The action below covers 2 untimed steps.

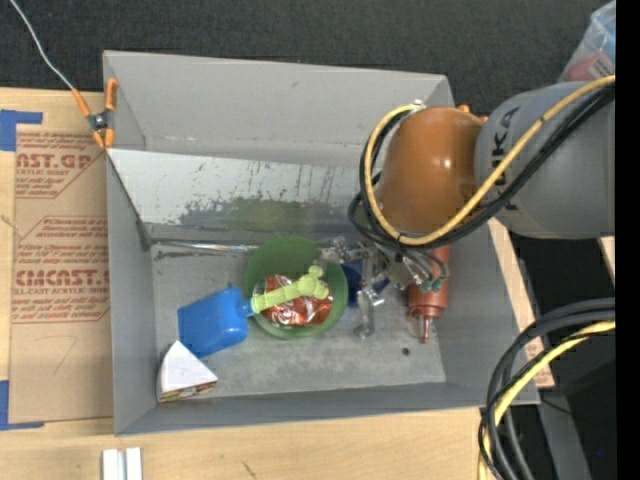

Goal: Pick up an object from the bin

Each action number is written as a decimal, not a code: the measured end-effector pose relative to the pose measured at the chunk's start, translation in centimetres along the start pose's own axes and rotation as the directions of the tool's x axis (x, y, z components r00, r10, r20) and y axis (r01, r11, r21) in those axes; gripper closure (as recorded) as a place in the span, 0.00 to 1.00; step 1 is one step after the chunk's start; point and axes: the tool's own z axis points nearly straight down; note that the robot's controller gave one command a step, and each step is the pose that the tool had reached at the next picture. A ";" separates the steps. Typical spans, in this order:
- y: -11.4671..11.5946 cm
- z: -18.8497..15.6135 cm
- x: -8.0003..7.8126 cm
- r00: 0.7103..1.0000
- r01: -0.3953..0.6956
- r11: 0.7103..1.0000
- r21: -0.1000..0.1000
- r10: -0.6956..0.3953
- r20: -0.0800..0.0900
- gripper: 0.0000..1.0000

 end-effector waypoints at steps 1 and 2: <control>3.8 6.3 -4.2 0.989 -0.145 0.990 0.000 0.145 0.007 1.00; 3.8 6.3 -4.2 0.989 -0.145 0.989 0.000 0.145 0.007 1.00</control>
Offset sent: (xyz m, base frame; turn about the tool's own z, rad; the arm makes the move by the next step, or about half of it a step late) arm 0.0000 0.0000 0.0000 0.0000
